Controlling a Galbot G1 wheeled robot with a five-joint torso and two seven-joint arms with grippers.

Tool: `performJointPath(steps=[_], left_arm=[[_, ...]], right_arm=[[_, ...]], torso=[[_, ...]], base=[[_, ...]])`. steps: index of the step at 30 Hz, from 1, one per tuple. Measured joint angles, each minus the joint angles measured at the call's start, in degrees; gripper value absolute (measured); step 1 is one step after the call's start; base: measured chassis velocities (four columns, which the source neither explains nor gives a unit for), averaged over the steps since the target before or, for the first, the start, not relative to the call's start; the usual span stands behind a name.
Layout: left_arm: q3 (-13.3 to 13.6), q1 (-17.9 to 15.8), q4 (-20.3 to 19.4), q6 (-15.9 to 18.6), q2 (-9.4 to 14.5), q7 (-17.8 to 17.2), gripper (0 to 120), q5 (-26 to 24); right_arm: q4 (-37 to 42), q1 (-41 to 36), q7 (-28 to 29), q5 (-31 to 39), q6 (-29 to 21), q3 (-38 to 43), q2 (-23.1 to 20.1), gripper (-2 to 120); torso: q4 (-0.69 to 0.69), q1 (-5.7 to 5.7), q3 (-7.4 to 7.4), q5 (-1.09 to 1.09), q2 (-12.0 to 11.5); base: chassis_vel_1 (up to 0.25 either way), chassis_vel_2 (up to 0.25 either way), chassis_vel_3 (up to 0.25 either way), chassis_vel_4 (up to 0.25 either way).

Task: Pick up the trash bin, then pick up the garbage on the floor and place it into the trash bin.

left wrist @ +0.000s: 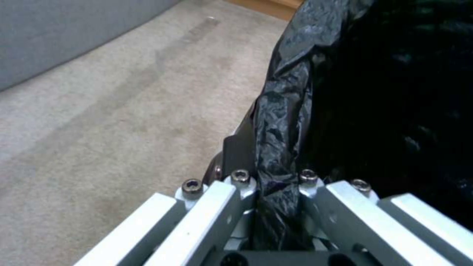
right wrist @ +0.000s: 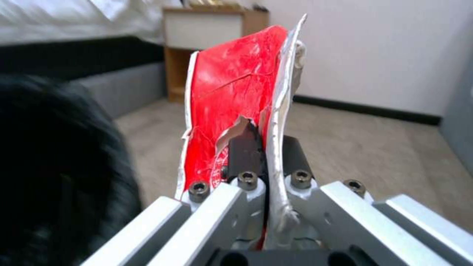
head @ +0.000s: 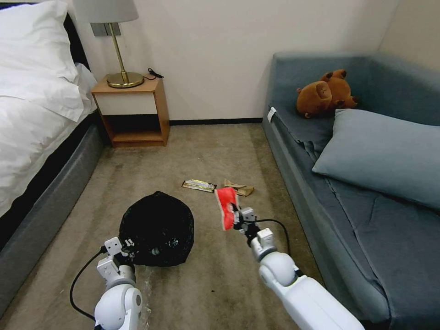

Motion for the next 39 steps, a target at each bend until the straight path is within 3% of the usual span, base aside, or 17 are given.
performJointPath(steps=[4, 5, 7, 13, 23, 39], left_arm=[[-0.1, 0.0, -0.1, 0.3, 0.0, 1.0, 1, 0.0], [-0.2, 0.3, -0.2, 0.6, 0.0, 3.4, 1, 0.5], [-0.2, 0.4, -0.2, 0.7, 0.0, 4.5, 1, 1.0], [-0.3, 0.0, 0.2, 1.7, 0.4, 5.9, 1, 1.4], [1.1, -1.6, 0.0, 3.6, 2.1, 5.0, 1, 0.7], [3.5, -1.3, -3.7, 4.8, 2.2, 4.0, 1, 0.7]], right_arm=[[2.5, 0.1, 0.4, -0.3, -0.3, -1.3, 0.2, 0], [5.1, 0.4, 0.9, -0.8, -0.6, -2.8, 0.5, 0], [6.2, 0.7, 1.2, -1.0, -0.9, -3.7, 0.6, 0], [8.2, 2.0, 1.8, -1.1, -1.3, -6.3, 1.4, 0], [4.1, 3.9, 2.2, -3.3, -0.7, -12.4, 4.8, 0], [-4.8, 5.3, 1.9, -6.2, 2.3, -12.9, 8.1, 0]], torso=[[0.00, 0.00, 0.00, -0.01, 0.0], [0.00, 0.00, 0.00, 0.00, 0.0], [-0.01, 0.00, 0.00, 0.00, 0.0], [0.00, 0.00, 0.00, 0.00, 0.0], [0.00, 0.00, 0.00, 0.00, 0.0], [-0.01, 0.01, 0.00, 0.01, 0.0]], base=[[0.000, 0.000, 0.000, 0.000], [0.000, 0.000, 0.000, 0.000], [0.000, 0.000, 0.000, 0.000], [0.000, 0.000, 0.000, 0.000], [0.000, 0.000, 0.000, 0.000], [0.000, 0.000, 0.000, 0.000]])
